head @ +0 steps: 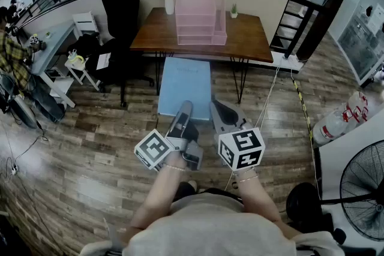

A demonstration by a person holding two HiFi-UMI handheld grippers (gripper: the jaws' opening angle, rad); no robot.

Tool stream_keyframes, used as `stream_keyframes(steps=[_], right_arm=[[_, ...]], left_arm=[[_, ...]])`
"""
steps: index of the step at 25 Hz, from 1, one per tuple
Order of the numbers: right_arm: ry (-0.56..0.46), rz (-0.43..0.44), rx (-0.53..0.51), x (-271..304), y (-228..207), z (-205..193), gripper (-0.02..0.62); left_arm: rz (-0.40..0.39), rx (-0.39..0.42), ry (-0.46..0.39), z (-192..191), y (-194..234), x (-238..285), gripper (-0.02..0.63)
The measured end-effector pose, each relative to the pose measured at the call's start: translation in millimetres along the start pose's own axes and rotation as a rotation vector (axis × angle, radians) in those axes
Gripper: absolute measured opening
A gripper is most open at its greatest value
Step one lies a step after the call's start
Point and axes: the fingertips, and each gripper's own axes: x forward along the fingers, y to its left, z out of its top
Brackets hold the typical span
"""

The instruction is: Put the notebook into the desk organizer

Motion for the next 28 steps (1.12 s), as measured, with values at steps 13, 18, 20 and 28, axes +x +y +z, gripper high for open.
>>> stream_keyframes(steps=[13,18,20,28], right_arm=[[0.014,-0.019,0.034,0.9,-6.9,-10.5,0.008],[-0.009,-0.004,0.047,9.4,-1.5,-5.4,0.009],[-0.011,0.0,0.041,16.2,0.1,-3.8,0.009],[-0.001,-0.003,0.034,40.6,4.1,-8.1,0.009]], left_arm=[[0.057,0.104,0.034,3.2,13.9,-1.4,0.074],[0.035,0.041,0.023,8.8,15.3,1.5,0.075],[0.03,0.022,0.021,13.0,17.7,4.9,0.075],[0.01,0.03,0.047,32.2,30.6,18.4,0.075]])
